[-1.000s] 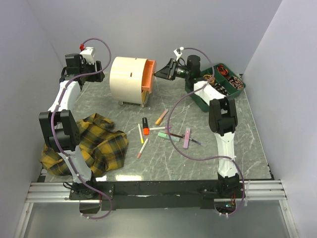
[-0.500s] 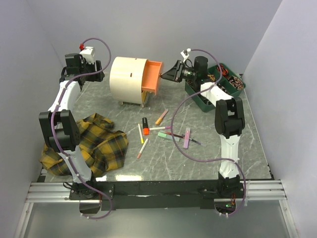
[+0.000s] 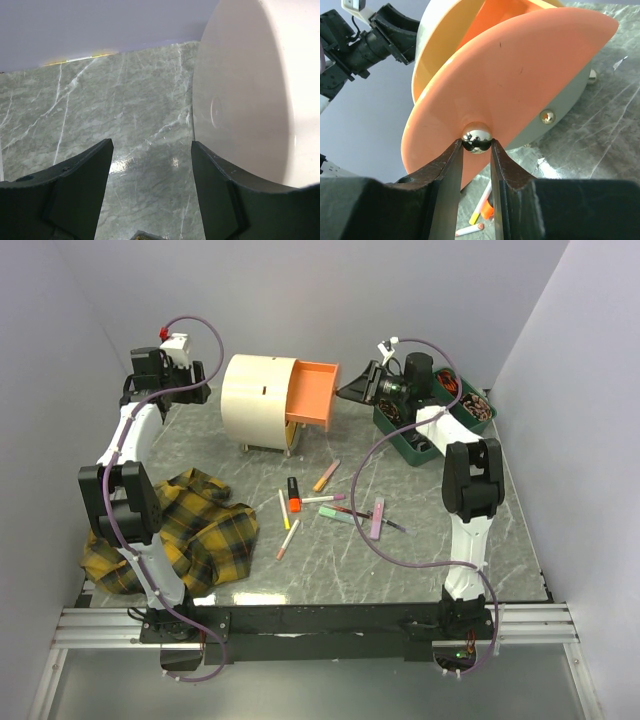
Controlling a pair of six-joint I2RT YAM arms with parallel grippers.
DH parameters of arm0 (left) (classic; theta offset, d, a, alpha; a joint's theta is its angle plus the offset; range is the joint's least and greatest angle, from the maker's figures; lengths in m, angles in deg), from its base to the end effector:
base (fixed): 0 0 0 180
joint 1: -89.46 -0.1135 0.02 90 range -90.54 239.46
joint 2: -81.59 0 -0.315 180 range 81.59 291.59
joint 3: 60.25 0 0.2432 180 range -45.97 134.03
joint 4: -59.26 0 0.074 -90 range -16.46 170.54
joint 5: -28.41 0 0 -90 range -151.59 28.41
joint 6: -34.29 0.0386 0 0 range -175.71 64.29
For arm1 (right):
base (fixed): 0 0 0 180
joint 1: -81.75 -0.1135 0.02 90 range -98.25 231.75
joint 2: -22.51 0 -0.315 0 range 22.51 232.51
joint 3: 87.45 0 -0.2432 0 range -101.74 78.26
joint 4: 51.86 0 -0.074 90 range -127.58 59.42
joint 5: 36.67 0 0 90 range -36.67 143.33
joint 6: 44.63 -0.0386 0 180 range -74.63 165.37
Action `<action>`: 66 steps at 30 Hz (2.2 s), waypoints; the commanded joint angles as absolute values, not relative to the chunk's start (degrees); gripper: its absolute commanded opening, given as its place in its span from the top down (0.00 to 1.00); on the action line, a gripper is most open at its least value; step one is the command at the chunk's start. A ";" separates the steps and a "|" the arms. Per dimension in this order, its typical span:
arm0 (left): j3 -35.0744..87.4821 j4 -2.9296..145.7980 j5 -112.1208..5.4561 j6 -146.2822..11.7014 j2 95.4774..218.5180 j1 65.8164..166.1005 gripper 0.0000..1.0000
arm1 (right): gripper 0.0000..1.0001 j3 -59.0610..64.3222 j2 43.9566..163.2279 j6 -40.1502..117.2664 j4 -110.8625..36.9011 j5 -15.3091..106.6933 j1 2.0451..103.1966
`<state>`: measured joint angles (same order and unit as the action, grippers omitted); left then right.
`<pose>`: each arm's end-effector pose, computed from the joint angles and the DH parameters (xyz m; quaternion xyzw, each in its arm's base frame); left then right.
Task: Sort the stationery into containers
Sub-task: Open the drawer in the storage box, then pick up the pen from the center of the board.
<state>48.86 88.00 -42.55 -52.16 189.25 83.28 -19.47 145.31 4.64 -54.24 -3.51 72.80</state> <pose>0.4556 0.0367 0.3692 0.0667 0.8440 -0.0972 0.5233 0.5122 0.1134 0.3189 -0.1168 0.7255 0.5684 0.3702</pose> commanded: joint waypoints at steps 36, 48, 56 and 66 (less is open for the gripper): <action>39.58 93.13 -39.98 -49.29 170.20 82.43 0.06 | 0.00 -2.98 125.27 18.79 -45.06 -1.08 77.61; 12.76 98.76 -40.06 -65.11 151.20 94.38 0.01 | 0.00 19.96 104.17 56.55 -30.11 14.12 71.48; 11.95 97.53 -39.71 -66.43 153.31 94.47 0.00 | 0.00 24.48 98.62 59.29 -21.60 29.63 67.51; 11.43 97.09 -41.29 -67.58 152.87 94.47 0.01 | 0.00 32.03 95.54 28.34 -18.59 40.06 66.80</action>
